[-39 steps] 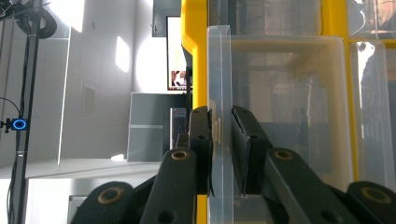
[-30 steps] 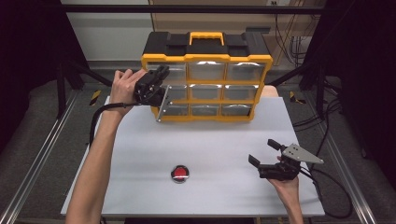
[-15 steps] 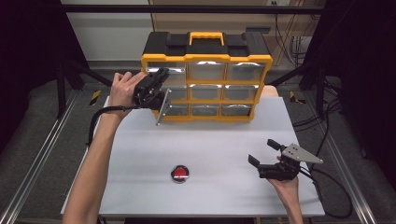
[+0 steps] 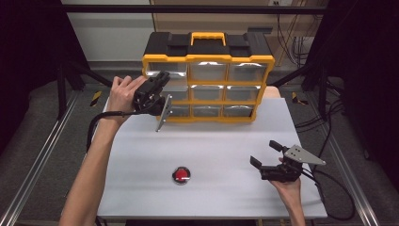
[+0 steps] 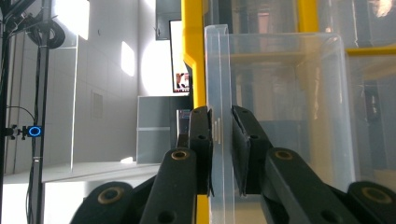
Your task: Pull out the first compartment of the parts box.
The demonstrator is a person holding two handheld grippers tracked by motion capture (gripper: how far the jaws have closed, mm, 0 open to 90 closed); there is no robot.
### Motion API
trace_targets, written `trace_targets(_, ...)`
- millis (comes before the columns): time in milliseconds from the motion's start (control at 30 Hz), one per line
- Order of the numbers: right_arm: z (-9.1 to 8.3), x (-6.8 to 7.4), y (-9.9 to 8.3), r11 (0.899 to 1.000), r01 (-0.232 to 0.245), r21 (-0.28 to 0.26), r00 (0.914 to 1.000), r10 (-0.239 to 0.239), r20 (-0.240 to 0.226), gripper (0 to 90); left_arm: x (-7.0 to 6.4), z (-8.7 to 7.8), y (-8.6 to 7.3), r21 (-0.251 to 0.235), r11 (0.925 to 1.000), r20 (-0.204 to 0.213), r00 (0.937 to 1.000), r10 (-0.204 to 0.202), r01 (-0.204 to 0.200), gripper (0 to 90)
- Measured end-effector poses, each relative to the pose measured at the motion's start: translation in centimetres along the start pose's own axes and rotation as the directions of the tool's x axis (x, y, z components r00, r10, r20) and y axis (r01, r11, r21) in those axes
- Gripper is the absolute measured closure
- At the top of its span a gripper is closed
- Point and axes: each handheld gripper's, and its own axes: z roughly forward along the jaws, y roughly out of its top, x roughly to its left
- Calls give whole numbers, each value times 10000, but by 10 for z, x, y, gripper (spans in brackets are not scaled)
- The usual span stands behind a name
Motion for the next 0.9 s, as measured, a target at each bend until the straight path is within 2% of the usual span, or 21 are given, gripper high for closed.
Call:
trace_targets(133, 1, 0, 0, 10000, 9, 2, 10000, -9, -3, 3, -1, -3, 1, 50, 10000, -128, 9999, -51, 52, 785)
trace_targets(333, 0, 0, 0, 10000, 21, 8, 10000, -21, 7, 3, 0, -6, 2, 8, 10000, -35, 10000, 17, -17, 785)
trace_targets(900, 0, 0, 1, 10000, -23, -25, 10000, 23, -12, 3, 0, -19, 7, -6, 9998, -224, 9996, 195, -195, 786)
